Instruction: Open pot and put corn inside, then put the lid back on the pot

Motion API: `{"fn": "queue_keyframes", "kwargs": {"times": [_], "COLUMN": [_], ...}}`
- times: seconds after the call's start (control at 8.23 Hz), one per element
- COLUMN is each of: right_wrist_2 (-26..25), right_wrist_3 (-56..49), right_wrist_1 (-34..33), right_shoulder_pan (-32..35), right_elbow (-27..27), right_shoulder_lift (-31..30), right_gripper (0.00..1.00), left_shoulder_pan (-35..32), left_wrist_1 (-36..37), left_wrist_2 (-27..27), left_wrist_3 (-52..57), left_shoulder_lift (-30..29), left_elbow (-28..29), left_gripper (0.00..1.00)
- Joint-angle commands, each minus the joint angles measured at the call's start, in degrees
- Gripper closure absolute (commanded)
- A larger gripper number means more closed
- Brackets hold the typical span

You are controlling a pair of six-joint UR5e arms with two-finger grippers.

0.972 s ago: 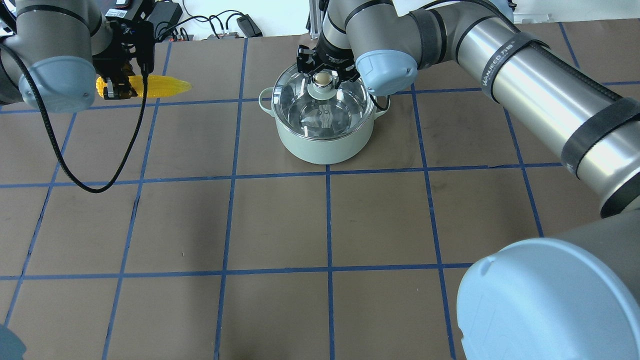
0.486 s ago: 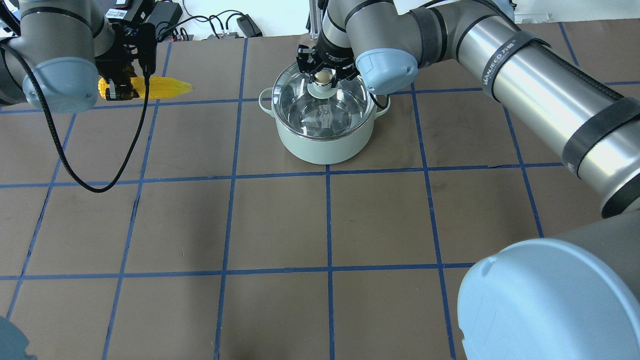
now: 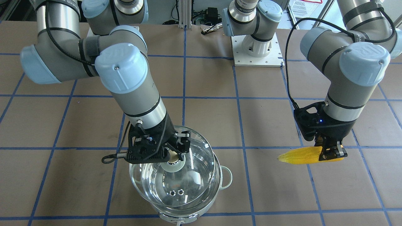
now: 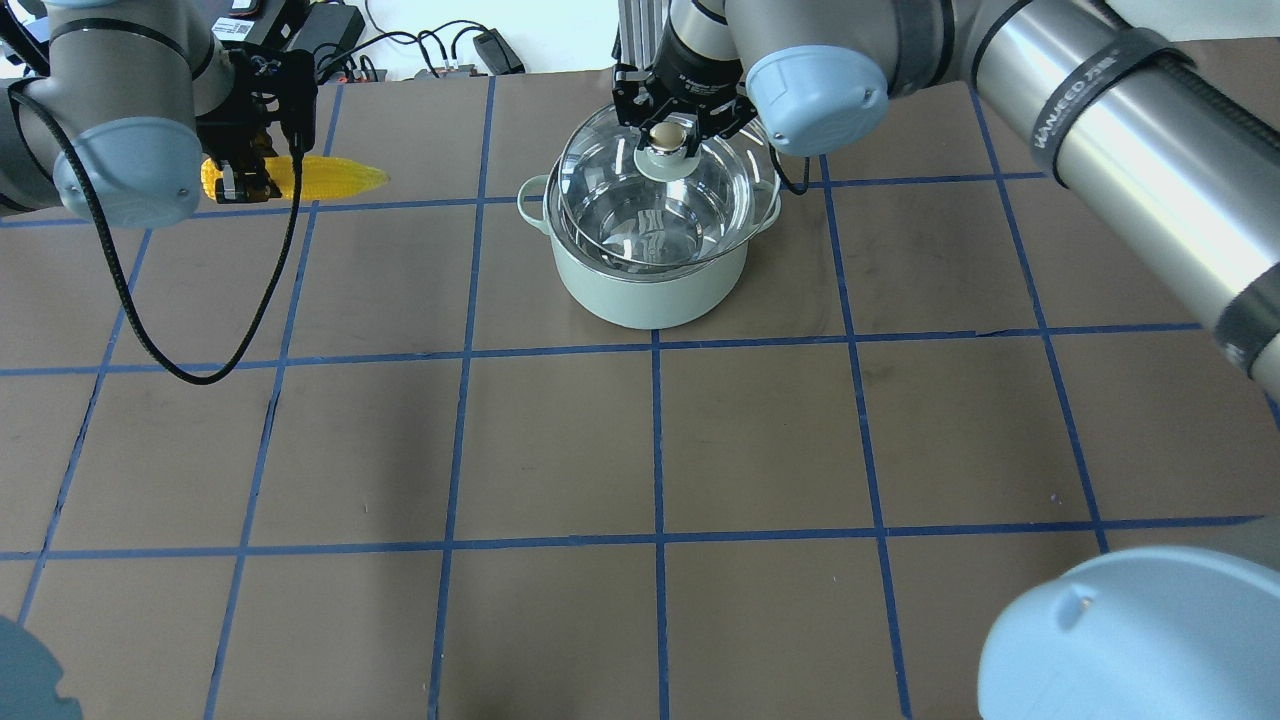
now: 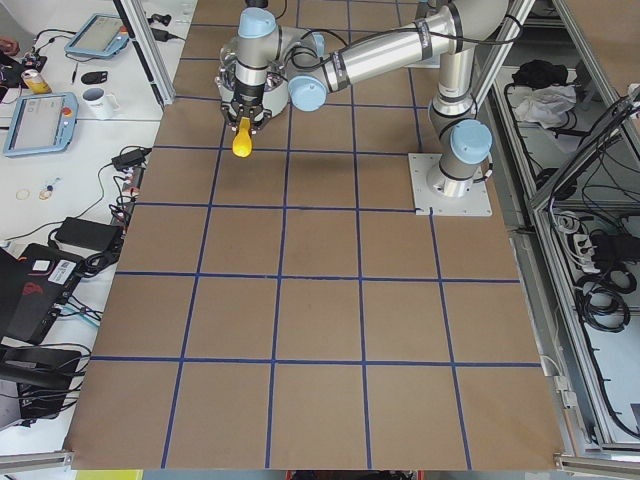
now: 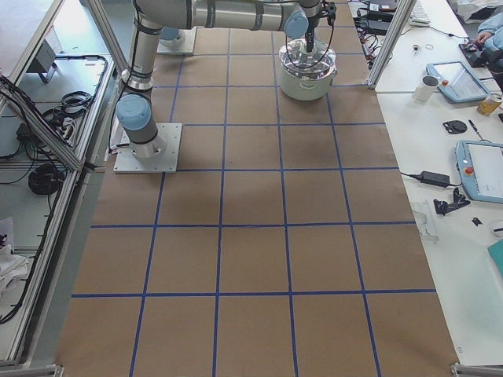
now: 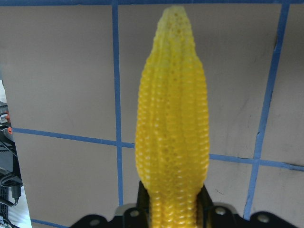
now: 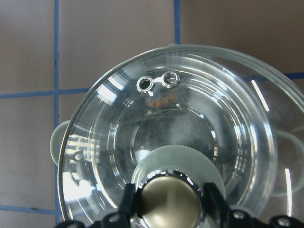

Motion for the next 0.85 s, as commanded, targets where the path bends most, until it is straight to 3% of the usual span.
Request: {"fn": "queue_keyframes", "kwargs": {"times": [0.0,0.36,0.73], "right_wrist_2": [-0.7,-3.3,-4.1], "right_wrist_3": [-8.3,-17.9,-22.8], "right_wrist_1": [10.2,22.6,24.4], "right_shoulder_pan": [-7.6,-18.3,-22.0], "right_elbow": [0.6,1.6,2.5], "right_shoulder_lift": [-6.8,-11.5,-12.5], "right_gripper": [0.78,0.82,0.85], "left_shoulder_pan": [-0.5,-9.0,-15.1], "left_wrist_1": [0.1,3.2,4.7], "left_wrist_2": [-0.1,0.2,-0.1], "left_wrist_3": [-0.2,-7.3,-14.4], "left_shoulder_lift": [0.5,1.2,0.1], "left_elbow": [0.1,2.5,4.3], "left_gripper": [1.0,1.0,1.0]}}
